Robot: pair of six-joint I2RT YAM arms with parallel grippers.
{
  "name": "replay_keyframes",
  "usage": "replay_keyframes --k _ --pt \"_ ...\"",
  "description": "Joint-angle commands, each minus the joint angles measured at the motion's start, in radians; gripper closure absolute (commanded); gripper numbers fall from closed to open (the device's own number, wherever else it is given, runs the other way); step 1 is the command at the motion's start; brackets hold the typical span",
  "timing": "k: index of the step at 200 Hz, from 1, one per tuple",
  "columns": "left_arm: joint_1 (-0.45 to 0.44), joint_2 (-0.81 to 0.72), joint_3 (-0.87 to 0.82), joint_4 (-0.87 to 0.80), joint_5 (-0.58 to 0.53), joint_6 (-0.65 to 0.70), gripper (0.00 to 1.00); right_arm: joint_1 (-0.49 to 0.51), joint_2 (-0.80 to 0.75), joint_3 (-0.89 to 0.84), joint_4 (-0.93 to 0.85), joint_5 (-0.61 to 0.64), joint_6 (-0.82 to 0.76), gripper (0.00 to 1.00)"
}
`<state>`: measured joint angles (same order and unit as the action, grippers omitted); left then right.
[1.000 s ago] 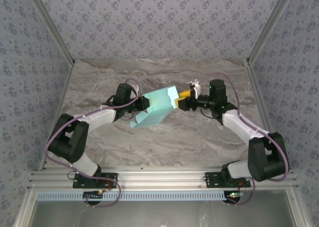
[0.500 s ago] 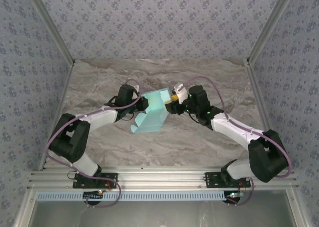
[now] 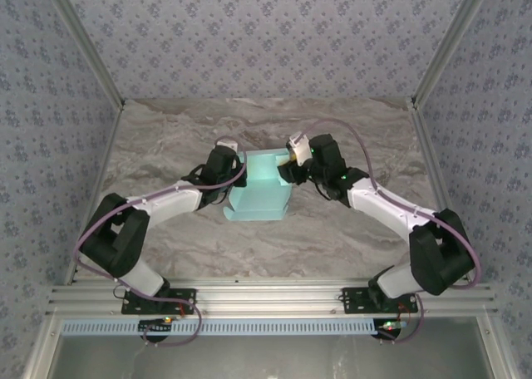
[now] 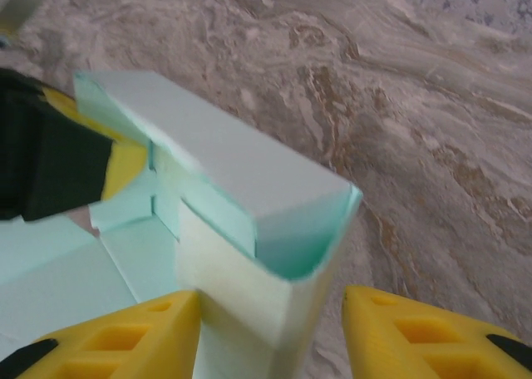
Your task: Fold the paper box
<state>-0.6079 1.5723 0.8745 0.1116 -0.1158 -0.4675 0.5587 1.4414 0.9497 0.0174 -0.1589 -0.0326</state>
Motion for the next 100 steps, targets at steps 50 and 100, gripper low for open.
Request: replay_keyframes --k 50,100 --pt "-0.017 -0.037 0.01 0.029 -0.086 -0.077 1.0 0.073 0.116 0.067 0.0 0.114 0.019 0.6" --pt "-0.022 -0.031 0.013 0.014 -0.147 -0.109 1.0 0.081 0.177 0.054 0.043 0.101 0.011 0.55"
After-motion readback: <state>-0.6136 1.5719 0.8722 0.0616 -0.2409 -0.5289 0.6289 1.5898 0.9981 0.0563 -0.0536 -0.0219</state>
